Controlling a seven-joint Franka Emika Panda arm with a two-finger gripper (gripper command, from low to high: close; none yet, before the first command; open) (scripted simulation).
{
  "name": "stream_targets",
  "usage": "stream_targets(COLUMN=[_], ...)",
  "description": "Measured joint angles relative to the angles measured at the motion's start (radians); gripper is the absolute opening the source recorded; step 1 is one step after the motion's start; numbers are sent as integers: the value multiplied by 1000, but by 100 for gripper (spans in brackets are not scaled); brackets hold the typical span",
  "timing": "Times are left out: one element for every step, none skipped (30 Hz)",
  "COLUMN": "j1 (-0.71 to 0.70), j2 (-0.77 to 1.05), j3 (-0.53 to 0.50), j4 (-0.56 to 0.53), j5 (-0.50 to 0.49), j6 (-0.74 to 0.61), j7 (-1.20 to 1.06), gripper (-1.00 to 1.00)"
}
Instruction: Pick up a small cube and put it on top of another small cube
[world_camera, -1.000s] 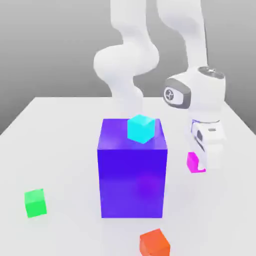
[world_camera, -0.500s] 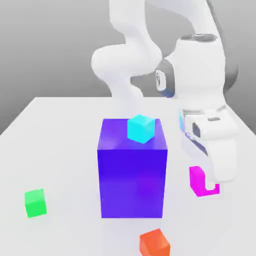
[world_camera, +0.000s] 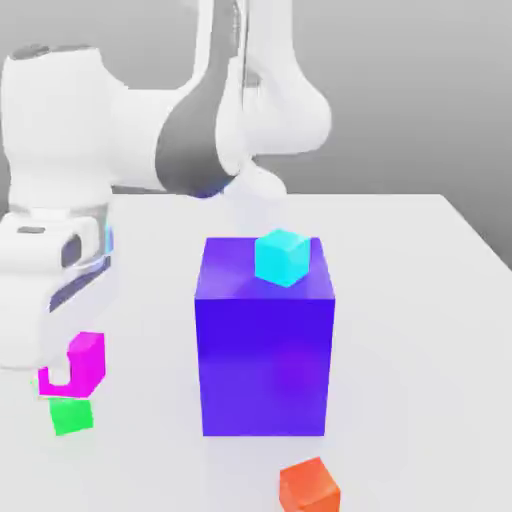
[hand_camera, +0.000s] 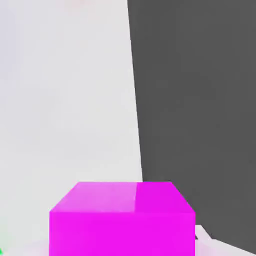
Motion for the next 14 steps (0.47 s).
stream_targets(j1=[-26, -50, -72, -92, -113, -110, -114, -125, -145, -163, -175, -175, -175, -175], j2=[1, 2, 2, 1, 16, 43, 75, 110, 146, 182, 204, 204, 204, 204], j3=[-10, -21, -32, -45, -47, -37, -24, -5, 23, 49, 66, 66, 66, 66], j4=[-12, -33, -59, -87, -103, -110, -112, -112, -110, -107, -106, -106, -106, -106], j5=[-8, -20, -33, -47, -40, -15, 18, 56, 93, 134, 158, 158, 158, 158], j6=[-7, -13, -19, -25, -15, 5, 31, 60, 89, 119, 138, 138, 138, 138], j7=[-16, -24, -28, -29, -42, -63, -89, -117, -144, -174, -192, -192, -192, -192], gripper=[-100, -100, -100, -100, -100, -100, -100, -100, -100, -100, 100, 100, 100, 100])
